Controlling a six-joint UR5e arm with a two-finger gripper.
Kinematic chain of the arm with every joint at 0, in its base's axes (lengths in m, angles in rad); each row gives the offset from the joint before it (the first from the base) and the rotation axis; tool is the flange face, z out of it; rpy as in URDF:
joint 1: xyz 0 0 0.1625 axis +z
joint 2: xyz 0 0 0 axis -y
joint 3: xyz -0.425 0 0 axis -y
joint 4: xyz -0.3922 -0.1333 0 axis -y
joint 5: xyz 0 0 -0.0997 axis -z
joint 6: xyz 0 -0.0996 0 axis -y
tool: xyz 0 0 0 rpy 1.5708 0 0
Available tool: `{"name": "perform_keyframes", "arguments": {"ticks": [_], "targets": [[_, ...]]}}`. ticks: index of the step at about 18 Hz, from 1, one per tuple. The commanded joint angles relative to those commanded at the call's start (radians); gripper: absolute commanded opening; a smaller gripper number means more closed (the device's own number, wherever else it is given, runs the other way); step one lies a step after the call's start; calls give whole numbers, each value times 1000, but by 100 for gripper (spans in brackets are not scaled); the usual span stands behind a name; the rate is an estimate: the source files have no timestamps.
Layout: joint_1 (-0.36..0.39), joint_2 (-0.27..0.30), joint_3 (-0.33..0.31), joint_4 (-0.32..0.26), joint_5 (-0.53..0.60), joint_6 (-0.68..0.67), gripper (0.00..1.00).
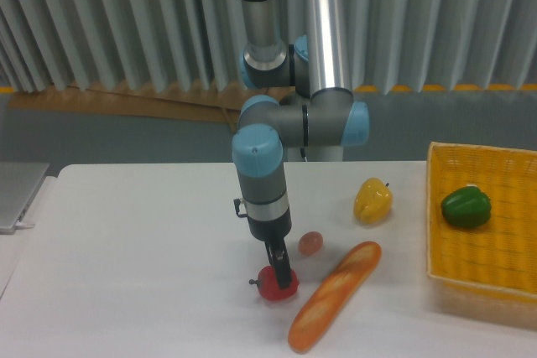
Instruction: Place the red pepper on the table
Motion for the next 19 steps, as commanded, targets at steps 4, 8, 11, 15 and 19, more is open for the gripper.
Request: {"name": "perform_keyframes", "arguments": {"ticks": [4,8,11,15,19], "targets": [[3,58,2,-89,2,2,100],[12,135,11,-236,-3,5,100],[3,173,11,-294,-8,5,100],[3,239,8,-382,-46,5,100],[9,284,3,-439,-40,6,100]]}}
